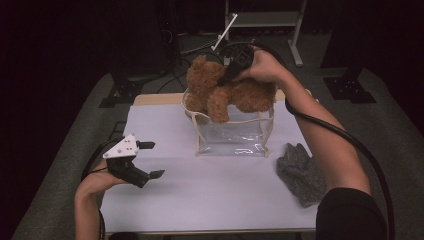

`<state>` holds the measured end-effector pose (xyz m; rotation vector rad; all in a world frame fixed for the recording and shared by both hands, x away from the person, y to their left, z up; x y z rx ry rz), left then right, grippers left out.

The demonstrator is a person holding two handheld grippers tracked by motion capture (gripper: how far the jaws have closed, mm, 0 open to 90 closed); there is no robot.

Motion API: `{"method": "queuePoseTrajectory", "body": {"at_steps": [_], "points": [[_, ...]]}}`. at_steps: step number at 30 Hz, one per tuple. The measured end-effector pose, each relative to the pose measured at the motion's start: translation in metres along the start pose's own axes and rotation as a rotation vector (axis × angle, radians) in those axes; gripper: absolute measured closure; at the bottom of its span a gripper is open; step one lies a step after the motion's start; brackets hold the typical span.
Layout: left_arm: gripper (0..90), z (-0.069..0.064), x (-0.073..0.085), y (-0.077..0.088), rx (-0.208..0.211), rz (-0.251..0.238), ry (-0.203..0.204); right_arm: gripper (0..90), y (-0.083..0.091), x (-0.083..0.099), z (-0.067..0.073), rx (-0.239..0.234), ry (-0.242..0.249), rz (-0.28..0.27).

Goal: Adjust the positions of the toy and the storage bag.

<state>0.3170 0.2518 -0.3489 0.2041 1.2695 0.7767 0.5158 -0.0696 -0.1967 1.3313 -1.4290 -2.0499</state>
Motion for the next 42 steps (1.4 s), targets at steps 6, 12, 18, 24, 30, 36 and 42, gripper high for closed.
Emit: {"method": "queuePoseTrajectory", "body": {"at_steps": [6,12,18,24,30,36,42], "points": [[6.1,0.0,0.001,0.001,0.0,0.001,0.004,55.5,-0.016,0.01,-0.01,0.003,-0.027,0.02],[6.1,0.0,-0.001,-0.002,0.009,0.005,0.0,55.4,-0.037,0.02,-0.012,0.013,-0.037,0.066],[6.1,-0.001,-0.001,-0.002,0.008,0.003,-0.003,52.0,-0.057,0.027,-0.016,0.002,-0.065,0.095],[6.1,-0.001,0.0,-0.002,0.012,0.007,0.0,40.6,-0.066,0.035,-0.022,0.018,-0.085,0.113],[6.1,-0.001,0.0,-0.001,0.008,0.005,0.0,39.7,-0.055,0.037,-0.025,-0.011,-0.1,0.089],[6.1,-0.001,-0.001,-0.002,0.012,0.006,0.001,53.8,-0.033,0.045,-0.026,-0.055,-0.116,0.067],[6.1,-0.002,-0.003,-0.005,0.02,0.012,-0.007,69.5,-0.026,0.061,-0.034,-0.031,-0.138,0.07]]}}
Point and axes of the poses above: each handheld gripper's, and its own axes: y roughly backward along the jaws, x roughly out of its underside, z roughly to its left, the point moved 1 cm from there along -y, roughly forward along the jaws, and after that the axes turned 13 degrees about -y, right-handed, at the moved point
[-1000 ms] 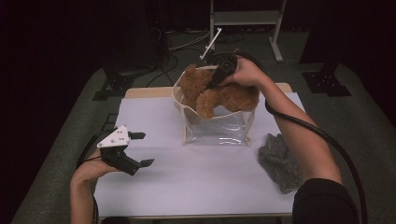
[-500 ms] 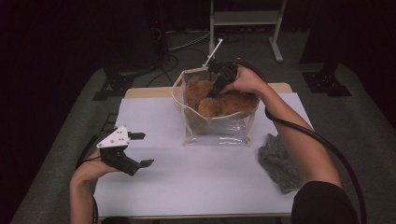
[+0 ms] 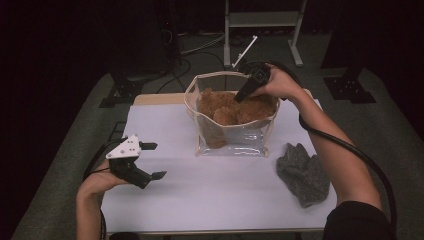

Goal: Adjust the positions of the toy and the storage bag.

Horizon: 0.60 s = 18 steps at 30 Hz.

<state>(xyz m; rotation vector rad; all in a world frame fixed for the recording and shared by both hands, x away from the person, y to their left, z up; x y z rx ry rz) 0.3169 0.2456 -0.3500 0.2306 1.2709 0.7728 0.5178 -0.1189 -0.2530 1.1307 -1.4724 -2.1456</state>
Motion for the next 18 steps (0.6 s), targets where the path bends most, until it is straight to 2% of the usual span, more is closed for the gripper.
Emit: {"method": "queuePoseTrajectory", "body": {"at_steps": [9,18], "points": [[6.1,-0.001,0.0,-0.001,0.002,0.001,0.007,74.1,-0.015,0.01,-0.007,0.003,-0.015,0.031],[6.1,-0.002,-0.001,0.0,-0.003,0.004,0.002,60.5,0.007,0.018,-0.009,-0.057,-0.027,-0.1]]}}
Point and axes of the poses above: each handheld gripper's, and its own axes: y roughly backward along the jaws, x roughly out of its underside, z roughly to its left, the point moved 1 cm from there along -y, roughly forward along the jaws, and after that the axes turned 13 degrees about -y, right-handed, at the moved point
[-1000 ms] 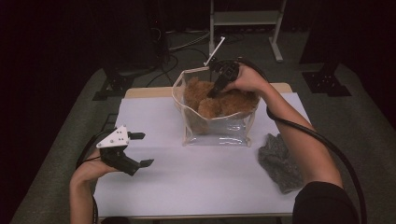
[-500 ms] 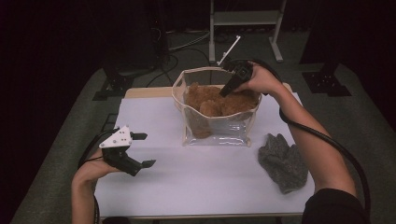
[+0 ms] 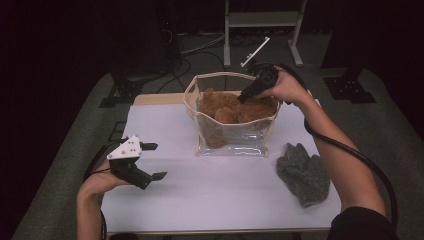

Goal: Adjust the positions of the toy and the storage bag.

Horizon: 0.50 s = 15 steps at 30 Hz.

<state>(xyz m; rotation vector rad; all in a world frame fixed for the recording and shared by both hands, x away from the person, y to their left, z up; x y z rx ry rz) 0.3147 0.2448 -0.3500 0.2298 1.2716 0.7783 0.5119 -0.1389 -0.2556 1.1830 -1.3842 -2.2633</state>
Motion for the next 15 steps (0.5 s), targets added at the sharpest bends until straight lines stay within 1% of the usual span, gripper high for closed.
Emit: {"method": "queuePoseTrajectory", "body": {"at_steps": [2,6,10,15], "points": [[6.1,0.0,0.0,0.0,-0.004,-0.001,0.003,58.5,0.008,0.003,0.0,-0.005,0.006,-0.022],[6.1,0.0,-0.001,0.0,-0.001,-0.004,-0.004,55.4,0.02,0.01,0.0,-0.015,0.004,-0.053],[6.1,-0.001,0.0,-0.002,0.005,-0.002,0.002,52.9,0.033,0.022,-0.001,-0.025,0.008,-0.092],[6.1,-0.001,-0.001,-0.004,0.013,0.0,-0.004,51.3,0.048,0.036,-0.002,-0.028,-0.018,-0.126]]}}
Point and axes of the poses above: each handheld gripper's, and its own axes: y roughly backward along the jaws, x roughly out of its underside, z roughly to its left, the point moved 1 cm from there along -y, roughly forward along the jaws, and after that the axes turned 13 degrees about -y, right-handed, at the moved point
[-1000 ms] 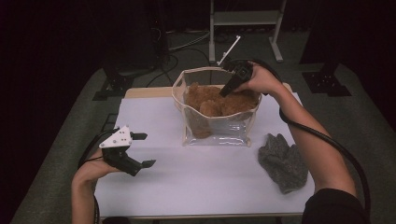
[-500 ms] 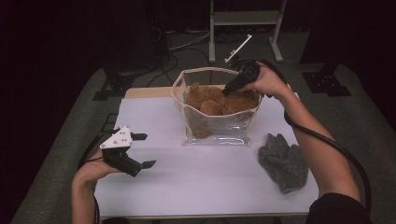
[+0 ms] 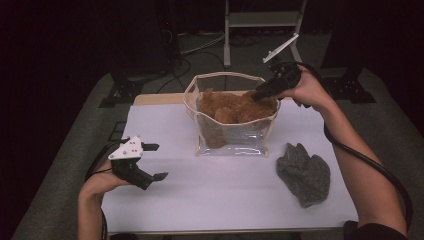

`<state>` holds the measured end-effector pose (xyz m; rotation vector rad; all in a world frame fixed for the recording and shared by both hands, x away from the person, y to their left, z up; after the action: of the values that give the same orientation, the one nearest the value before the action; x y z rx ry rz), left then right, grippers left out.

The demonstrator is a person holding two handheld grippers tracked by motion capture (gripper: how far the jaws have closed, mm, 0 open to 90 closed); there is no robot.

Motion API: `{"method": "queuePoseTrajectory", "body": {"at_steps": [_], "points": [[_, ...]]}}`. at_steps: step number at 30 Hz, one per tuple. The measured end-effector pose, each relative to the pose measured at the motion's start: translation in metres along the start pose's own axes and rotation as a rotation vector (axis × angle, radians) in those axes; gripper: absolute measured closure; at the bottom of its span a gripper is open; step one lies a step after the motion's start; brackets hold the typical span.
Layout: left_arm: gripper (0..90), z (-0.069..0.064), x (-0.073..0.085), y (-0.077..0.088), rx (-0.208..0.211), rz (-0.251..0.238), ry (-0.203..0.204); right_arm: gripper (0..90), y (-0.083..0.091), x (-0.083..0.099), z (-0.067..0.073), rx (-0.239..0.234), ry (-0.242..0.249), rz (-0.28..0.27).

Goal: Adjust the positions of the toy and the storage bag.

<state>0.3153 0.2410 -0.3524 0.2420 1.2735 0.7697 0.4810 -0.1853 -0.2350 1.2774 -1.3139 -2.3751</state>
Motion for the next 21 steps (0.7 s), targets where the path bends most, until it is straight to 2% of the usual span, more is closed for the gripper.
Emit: {"method": "queuePoseTrajectory", "body": {"at_steps": [9,10,21], "points": [[6.1,-0.001,-0.001,-0.002,0.006,-0.001,-0.003,50.0,0.021,0.017,-0.002,0.003,-0.011,-0.031],[6.1,0.0,0.0,-0.002,0.006,0.001,0.0,49.5,0.028,0.022,-0.004,-0.001,-0.016,-0.047],[6.1,0.0,0.0,-0.002,0.006,-0.001,-0.002,47.7,0.047,0.046,-0.01,0.004,-0.037,-0.081]]}}
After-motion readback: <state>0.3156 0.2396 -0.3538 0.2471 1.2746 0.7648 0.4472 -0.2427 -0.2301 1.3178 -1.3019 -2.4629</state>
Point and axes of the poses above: each handheld gripper's, and its own axes: y roughly backward along the jaws, x roughly out of its underside, z roughly to its left, the point moved 1 cm from there along -y, roughly forward along the jaws, and after that the axes turned 13 degrees about -y, right-handed, at the moved point
